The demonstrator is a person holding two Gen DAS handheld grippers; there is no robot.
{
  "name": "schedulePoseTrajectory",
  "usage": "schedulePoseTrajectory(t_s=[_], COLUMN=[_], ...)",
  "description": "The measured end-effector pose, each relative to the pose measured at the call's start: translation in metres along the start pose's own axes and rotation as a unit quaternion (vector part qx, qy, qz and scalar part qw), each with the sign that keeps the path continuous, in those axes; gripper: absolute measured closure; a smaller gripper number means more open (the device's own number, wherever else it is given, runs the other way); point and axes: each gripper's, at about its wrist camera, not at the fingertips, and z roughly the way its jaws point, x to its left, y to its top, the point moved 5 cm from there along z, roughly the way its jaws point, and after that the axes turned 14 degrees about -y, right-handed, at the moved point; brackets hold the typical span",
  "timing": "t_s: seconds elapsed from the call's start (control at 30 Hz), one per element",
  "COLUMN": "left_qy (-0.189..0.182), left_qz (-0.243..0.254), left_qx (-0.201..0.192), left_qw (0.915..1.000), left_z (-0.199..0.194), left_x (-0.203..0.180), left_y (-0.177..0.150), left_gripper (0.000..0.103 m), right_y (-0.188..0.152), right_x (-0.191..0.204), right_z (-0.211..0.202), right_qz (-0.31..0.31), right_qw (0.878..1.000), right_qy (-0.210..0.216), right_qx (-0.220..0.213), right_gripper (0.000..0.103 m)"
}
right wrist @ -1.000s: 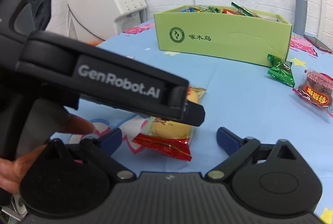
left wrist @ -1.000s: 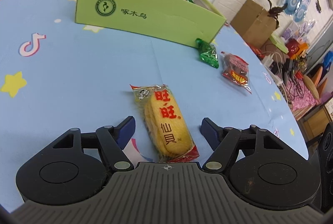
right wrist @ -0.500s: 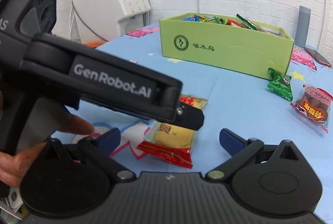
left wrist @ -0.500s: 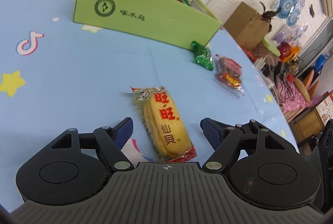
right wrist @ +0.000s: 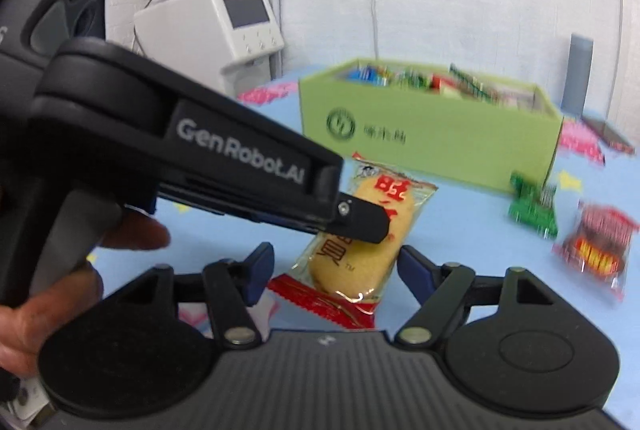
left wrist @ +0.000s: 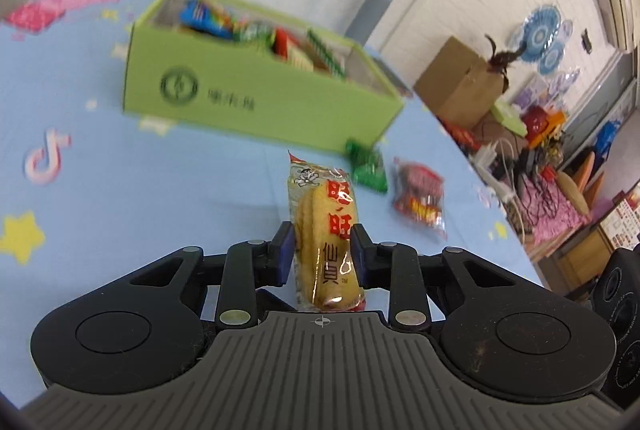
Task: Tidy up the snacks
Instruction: 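Close the left gripper on the Wangwang bag and lift it, then carry the Wangwang bag into the box and open the left gripper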
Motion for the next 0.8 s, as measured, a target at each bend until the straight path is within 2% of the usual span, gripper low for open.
schedulePoseTrajectory(t_s=[0.23,0.33,0.4,0.5,0.57,0.6,0.67,0.73,0.8], left_qy=[0.011,0.037,0.055,0.072,0.078,0.082,0.1,0.104,0.092], left_qz=[0.025,0.038,0.045,0.021,0.033,0.048,0.082,0.087,0.078], left_qx=[-0.059,-0.062,-0.046,-0.015,-0.011,-0.011,-0.008,-0.005,-0.018], left_qw=[0.9979,0.9967,0.9964,0.9971,0.9964,0.9954,0.9916,0.9907,0.9925], left_z=[0.009,0.034,0.058,0.089,0.099,0.1,0.102,0.102,0.093], left_x=[0.016,0.036,0.056,0.093,0.103,0.102,0.095,0.091,0.088], left_y=[0.116,0.16,0.18,0.187,0.179,0.175,0.17,0.168,0.17], left_gripper=[0.091,0.086,0.084,0.083,0.083,0.085,0.082,0.081,0.072], right_y=[0.108,0.146,0.163,0.167,0.156,0.151,0.146,0.147,0.147], right_x=[-0.01,-0.009,-0.011,-0.019,-0.021,-0.02,-0.017,-0.016,-0.015], right_z=[0.053,0.096,0.129,0.18,0.204,0.209,0.21,0.209,0.204], right_qz=[-0.034,-0.052,-0.055,-0.039,-0.023,-0.026,-0.034,-0.039,-0.042], right_qw=[0.997,0.996,0.997,0.999,0.998,0.998,0.998,0.998,0.999], right_qy=[0.006,0.01,0.009,0.027,0.051,0.054,0.05,0.041,0.033], right_qx=[-0.065,-0.067,-0.055,-0.013,0.023,0.023,0.008,0.006,0.001], right_gripper=[0.02,0.015,0.017,0.017,0.017,0.017,0.017,0.017,0.01])
